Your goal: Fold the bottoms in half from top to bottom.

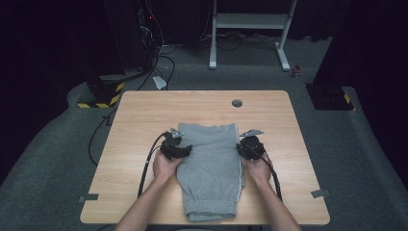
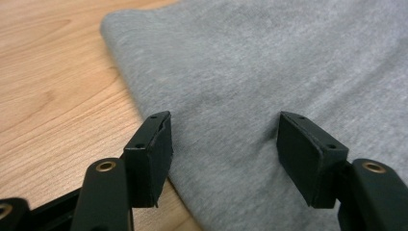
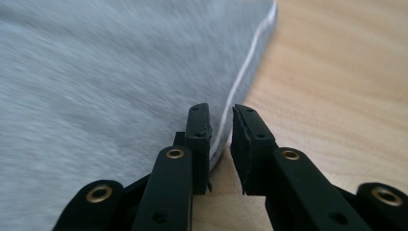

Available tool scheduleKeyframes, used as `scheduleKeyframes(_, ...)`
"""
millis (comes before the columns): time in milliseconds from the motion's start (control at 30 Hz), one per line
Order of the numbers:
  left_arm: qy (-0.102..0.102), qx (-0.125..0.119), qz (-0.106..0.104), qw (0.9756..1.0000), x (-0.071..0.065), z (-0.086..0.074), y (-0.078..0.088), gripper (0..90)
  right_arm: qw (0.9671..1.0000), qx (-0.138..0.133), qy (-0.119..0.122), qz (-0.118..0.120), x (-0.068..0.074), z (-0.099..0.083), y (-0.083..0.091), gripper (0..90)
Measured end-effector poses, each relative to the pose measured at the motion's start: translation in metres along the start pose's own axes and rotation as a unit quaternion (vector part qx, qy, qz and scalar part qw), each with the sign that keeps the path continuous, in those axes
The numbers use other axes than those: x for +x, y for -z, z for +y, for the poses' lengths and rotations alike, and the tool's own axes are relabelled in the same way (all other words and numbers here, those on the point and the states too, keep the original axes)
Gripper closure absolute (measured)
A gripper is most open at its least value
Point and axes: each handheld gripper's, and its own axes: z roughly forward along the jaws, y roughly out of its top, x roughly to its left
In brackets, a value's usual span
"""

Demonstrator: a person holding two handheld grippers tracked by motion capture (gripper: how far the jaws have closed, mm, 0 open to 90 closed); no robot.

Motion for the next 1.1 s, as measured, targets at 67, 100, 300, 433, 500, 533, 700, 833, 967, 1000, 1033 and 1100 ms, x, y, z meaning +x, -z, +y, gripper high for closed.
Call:
scheduleKeyframes(67,0.008,-0.013,-0.026,0.9996,-0.003,0.003,0.007,36.9,0.9996,-0.026,0.008,0.007,0.008,0.002,0.013,75.7)
scheduleKeyframes(100,0.007,-0.015,-0.038,0.9991,-0.005,0.003,0.011,36.7,0.9991,-0.038,0.014,0.013,0.013,0.002,0.019,75.1)
scheduleKeyframes(300,-0.027,0.01,-0.054,0.9981,-0.024,-0.01,0.018,36.8,0.9966,-0.038,0.039,0.061,0.035,-0.013,0.027,72.0)
scheduleKeyframes(433,-0.041,0.003,-0.033,0.9986,-0.021,-0.011,0.01,37.8,0.9975,-0.02,0.036,0.057,0.034,-0.027,0.016,71.1)
scheduleKeyframes(500,-0.04,0.001,-0.022,0.9989,-0.015,-0.005,0.002,36.0,0.9981,-0.025,0.033,0.047,0.029,-0.024,0.011,70.2)
scheduleKeyframes(533,-0.034,0.009,-0.02,0.9992,-0.012,0.001,-0.001,35.1,0.9984,-0.023,0.036,0.037,0.028,-0.019,0.008,69.8)
scheduleKeyframes(700,-0.033,0.007,-0.024,0.9991,-0.015,0.008,0.004,36.4,0.9993,-0.021,0.021,0.024,0.024,-0.006,0.005,69.3)
scheduleKeyframes(833,-0.028,-0.01,-0.054,0.9981,-0.027,-0.011,0.023,36.6,0.9977,-0.043,0.018,0.049,0.029,-0.016,0.024,70.2)
scheduleKeyframes(967,-0.042,0.01,-0.049,0.9979,-0.031,-0.027,0.028,38.3,0.9964,-0.035,0.02,0.075,0.03,-0.029,0.03,70.6)
scheduleKeyframes(1000,-0.039,0.005,-0.051,0.9979,-0.029,-0.029,0.027,38.0,0.9968,-0.025,0.027,0.07,0.03,-0.031,0.027,70.4)
scheduleKeyframes(1033,-0.035,0.002,-0.049,0.9982,-0.026,-0.029,0.026,38.4,0.9969,-0.02,0.026,0.071,0.03,-0.034,0.023,70.0)
scheduleKeyframes(1100,-0.025,-0.005,-0.033,0.9991,-0.019,-0.028,0.024,38.2,0.9965,-0.028,0.011,0.078,0.024,-0.034,0.021,68.9)
